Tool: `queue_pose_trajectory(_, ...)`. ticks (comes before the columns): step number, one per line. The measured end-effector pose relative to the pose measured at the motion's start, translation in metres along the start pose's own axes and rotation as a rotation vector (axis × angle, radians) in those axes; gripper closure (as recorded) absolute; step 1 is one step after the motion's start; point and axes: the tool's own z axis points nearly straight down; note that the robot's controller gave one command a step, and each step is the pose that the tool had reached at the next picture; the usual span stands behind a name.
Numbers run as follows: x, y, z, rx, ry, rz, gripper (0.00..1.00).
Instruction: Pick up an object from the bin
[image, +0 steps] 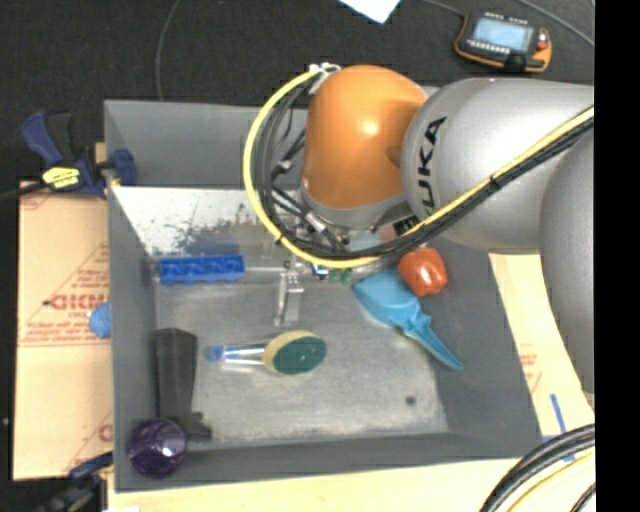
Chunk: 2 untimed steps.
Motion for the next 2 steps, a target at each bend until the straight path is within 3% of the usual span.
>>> queue_pose_trajectory(1, 0.0, 0.0, 0.0, 0.0, 0.0, 0.0, 0.0)
queue_pose_trajectory(2, -0.011, -0.051, -0.006, 0.002, -0.007, -0.165, 0.0)
